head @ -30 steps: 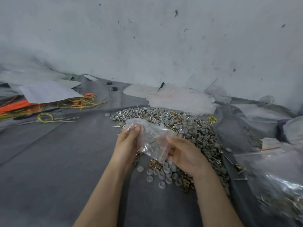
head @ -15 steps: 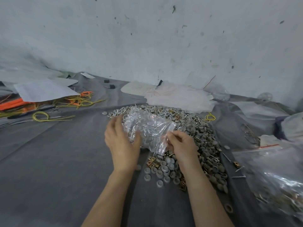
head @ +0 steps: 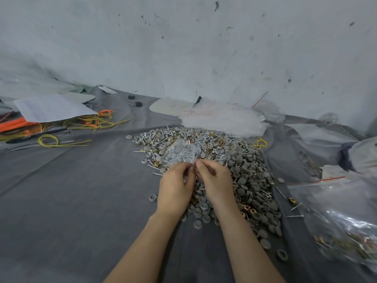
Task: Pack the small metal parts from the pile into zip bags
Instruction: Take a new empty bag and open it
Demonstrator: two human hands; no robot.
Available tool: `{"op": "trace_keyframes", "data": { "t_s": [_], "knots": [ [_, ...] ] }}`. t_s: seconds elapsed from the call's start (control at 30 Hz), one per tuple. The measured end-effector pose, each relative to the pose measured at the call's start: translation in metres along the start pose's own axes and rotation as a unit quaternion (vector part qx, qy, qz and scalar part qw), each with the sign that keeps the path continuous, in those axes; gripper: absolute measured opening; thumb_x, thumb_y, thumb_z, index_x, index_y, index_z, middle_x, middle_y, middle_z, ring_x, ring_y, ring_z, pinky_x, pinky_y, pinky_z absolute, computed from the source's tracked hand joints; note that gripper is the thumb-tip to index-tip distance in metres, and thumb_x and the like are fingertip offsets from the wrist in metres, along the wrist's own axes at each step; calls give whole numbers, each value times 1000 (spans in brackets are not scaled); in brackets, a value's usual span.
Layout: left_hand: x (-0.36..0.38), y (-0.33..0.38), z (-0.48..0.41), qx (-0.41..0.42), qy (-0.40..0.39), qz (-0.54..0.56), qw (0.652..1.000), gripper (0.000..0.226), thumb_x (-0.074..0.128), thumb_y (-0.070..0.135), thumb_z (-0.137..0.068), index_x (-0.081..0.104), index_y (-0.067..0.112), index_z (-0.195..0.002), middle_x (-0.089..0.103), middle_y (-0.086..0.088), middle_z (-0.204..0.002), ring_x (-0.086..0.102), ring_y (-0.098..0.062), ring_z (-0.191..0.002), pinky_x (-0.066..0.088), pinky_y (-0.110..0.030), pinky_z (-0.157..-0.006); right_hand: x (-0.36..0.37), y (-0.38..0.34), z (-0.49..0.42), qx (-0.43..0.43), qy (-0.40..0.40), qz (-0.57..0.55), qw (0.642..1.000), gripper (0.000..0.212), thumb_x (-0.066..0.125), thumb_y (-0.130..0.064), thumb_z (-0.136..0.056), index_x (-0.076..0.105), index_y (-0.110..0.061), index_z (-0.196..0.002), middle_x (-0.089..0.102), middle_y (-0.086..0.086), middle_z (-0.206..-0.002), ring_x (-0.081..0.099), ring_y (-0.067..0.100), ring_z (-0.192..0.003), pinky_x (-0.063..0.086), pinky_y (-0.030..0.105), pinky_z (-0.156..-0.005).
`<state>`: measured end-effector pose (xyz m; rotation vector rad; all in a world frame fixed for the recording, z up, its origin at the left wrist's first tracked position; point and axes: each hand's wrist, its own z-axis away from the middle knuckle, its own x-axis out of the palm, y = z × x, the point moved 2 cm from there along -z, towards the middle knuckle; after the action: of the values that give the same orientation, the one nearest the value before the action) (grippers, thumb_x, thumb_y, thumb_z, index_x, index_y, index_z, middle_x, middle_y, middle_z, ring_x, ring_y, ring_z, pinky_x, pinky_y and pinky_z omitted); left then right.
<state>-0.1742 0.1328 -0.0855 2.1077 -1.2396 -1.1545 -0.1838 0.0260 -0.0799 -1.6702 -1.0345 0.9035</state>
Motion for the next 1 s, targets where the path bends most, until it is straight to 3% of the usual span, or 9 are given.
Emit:
{"op": "trace_keyframes", "data": {
  "t_s": [0.07,0.2,0.4,0.57,0.67,0.73,0.9,1.0],
  "knots": [
    [0,0,0,-8,-2,6,1000,14,56,13,-92,70,10,-97,68,-1,-88,61,-18,-81,48,-36,-74,1,0,1,-8,-1,9,1000,12,62,-13,-90,72,-15,-98,72,1,-93,68,12,-91,55,27,-85],
    [0,-2,0,-14,-15,0,1000,12,56,14,-93,67,9,-91,66,-1,-83,59,-19,-78,47,-38,-72,2,-2,4,-31,4,53,998,16,67,-15,-87,70,-11,-102,71,-2,-93,67,5,-88,52,17,-82],
    [1,-1,1,-5,6,-26,1000,15,57,18,-91,58,13,-77,57,4,-74,51,-16,-70,40,-32,-61,-1,-2,6,-64,57,177,981,8,63,-16,-90,68,-10,-92,64,-7,-80,60,5,-75,46,12,-70],
    [-1,0,1,1,24,-67,997,22,57,19,-90,46,16,-71,52,2,-72,48,-21,-72,34,-34,-58,6,-3,7,-63,55,230,970,8,57,-19,-94,58,-15,-86,57,-9,-76,54,6,-69,42,13,-63],
    [-8,-4,-2,-40,79,-60,994,22,56,14,-86,43,15,-69,48,3,-69,44,-19,-71,28,-31,-57,-3,-1,3,-42,80,246,965,12,53,-15,-94,55,-11,-83,57,-2,-74,53,9,-62,41,12,-55],
    [-11,-4,-2,-51,94,-55,993,19,56,13,-85,44,14,-70,48,3,-70,45,-19,-71,31,-31,-58,-9,-2,4,-51,104,242,963,13,53,-15,-94,57,-8,-84,60,2,-74,55,14,-64,44,20,-56],
    [-11,0,-1,-21,100,-81,991,12,58,14,-89,53,12,-78,56,0,-78,51,-21,-73,40,-35,-59,-3,-16,11,-96,117,160,975,16,61,-17,-91,49,-19,-79,55,-7,-66,54,-2,-57,40,7,-53],
    [-15,2,-3,11,106,-103,989,9,62,8,-87,59,8,-78,59,-6,-77,53,-27,-70,44,-42,-58,6,-24,15,-110,66,60,990,7,57,-18,-93,58,-18,-86,67,-3,-77,65,2,-70,51,14,-65]
  ]
}}
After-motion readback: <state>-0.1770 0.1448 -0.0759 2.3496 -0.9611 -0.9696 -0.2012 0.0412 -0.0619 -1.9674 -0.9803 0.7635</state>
